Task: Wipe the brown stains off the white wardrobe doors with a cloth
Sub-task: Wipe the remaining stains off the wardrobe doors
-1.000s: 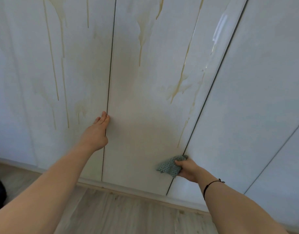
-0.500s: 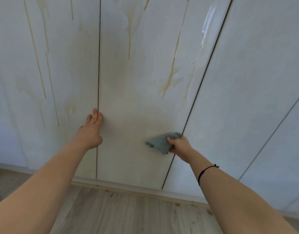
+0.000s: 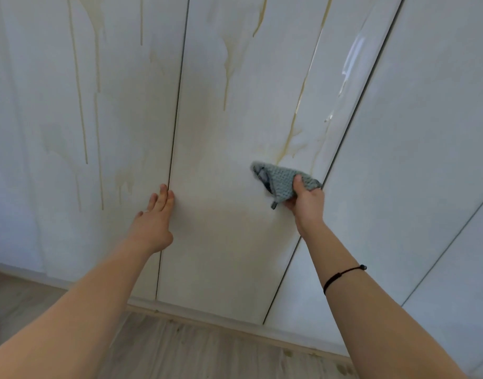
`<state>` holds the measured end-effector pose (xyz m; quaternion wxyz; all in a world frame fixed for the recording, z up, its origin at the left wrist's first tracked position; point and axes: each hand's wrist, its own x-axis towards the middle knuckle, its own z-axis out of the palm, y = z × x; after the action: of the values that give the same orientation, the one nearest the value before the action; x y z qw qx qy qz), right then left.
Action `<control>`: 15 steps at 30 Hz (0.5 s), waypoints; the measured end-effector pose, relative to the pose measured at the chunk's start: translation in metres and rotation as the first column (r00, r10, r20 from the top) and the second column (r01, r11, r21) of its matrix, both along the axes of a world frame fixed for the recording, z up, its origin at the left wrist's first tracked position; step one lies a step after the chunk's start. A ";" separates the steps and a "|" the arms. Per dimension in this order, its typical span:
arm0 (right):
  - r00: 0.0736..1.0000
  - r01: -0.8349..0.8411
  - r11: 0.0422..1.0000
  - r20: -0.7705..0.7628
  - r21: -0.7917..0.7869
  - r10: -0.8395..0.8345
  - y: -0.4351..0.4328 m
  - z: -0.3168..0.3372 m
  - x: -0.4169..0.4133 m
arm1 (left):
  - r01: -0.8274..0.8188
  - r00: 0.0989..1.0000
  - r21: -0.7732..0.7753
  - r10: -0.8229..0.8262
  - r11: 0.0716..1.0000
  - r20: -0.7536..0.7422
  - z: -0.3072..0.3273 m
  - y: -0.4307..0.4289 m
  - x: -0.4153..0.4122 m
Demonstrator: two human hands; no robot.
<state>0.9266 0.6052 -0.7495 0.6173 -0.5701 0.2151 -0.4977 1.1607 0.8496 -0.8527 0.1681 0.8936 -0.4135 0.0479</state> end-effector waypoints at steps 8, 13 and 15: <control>0.434 -0.293 0.910 -0.889 -0.293 -0.147 -0.014 -0.147 -0.043 | -0.006 1.000 -0.010 0.006 1.000 0.020 0.001 0.001 -0.004; -0.144 -0.522 0.839 -0.953 -0.155 -0.266 -0.024 -0.207 -0.043 | -0.023 0.990 -0.090 0.035 0.996 0.138 -0.019 -0.005 0.004; -0.221 -0.567 0.820 -0.945 -0.077 -0.242 -0.016 -0.224 -0.030 | -0.026 0.987 -0.120 0.044 0.992 0.152 -0.026 -0.009 0.004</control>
<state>0.8968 0.5893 -0.9733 0.1055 -0.8981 0.3831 0.1883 1.1652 0.8408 -0.8787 0.1870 0.8829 -0.4059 0.1441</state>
